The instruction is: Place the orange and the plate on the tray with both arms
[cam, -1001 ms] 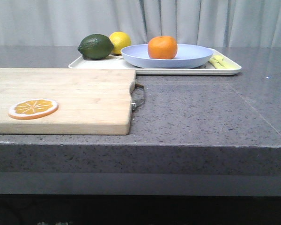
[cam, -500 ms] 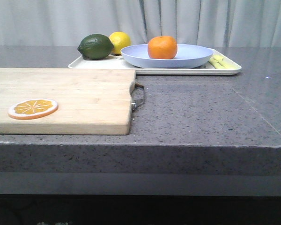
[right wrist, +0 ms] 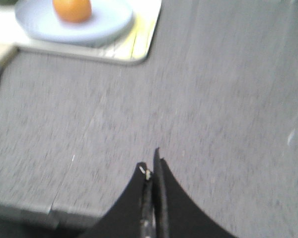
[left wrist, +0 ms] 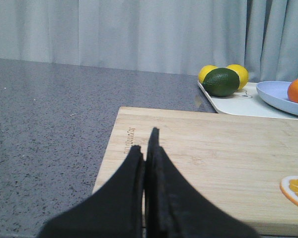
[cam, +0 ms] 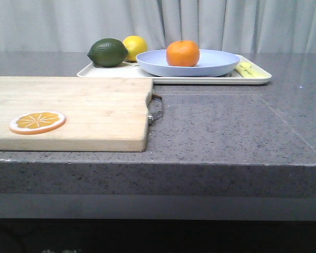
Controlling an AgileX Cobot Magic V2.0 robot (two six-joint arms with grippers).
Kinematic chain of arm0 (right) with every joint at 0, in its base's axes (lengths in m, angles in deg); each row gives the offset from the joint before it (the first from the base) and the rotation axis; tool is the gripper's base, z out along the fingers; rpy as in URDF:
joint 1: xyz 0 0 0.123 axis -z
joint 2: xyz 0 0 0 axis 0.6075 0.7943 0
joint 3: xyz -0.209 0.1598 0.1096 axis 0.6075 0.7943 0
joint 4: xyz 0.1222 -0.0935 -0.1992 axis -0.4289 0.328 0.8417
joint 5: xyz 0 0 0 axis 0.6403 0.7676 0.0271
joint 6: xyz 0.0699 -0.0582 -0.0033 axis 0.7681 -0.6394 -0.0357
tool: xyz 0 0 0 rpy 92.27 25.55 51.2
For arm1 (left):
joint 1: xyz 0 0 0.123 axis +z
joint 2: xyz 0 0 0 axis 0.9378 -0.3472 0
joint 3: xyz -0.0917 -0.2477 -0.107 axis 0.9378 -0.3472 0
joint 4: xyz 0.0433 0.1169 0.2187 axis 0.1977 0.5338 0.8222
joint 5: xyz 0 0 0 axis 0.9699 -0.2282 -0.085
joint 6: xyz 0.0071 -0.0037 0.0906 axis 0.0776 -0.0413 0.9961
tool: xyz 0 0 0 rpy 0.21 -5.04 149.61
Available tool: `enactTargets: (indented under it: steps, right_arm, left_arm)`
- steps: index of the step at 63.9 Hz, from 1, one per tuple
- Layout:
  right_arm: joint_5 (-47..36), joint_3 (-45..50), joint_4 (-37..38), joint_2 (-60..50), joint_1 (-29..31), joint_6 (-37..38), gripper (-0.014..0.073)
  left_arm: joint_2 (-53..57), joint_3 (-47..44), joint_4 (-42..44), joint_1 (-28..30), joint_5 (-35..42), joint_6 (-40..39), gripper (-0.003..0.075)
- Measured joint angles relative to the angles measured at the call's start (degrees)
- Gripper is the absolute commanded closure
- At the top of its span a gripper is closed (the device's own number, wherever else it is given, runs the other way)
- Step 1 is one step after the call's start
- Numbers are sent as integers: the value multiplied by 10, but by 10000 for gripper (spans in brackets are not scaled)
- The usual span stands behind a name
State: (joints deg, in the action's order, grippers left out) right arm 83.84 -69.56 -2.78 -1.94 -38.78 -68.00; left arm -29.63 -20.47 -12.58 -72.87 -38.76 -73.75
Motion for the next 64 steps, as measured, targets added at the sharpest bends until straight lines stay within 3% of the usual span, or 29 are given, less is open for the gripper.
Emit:
enactTargets:
  steps: [12,20,64]
  right_arm:
    - [-179,151,0,-105,0,0,662]
    - [-237,211,0,-134,0,0,662]
    - [-267,236,0,-134,0,0,662]
  left_arm:
    - [0,0,0,0,0,0,738]
    - [0,0,0,0,0,0,738]
    - [0,0,0,0,0,0,738]
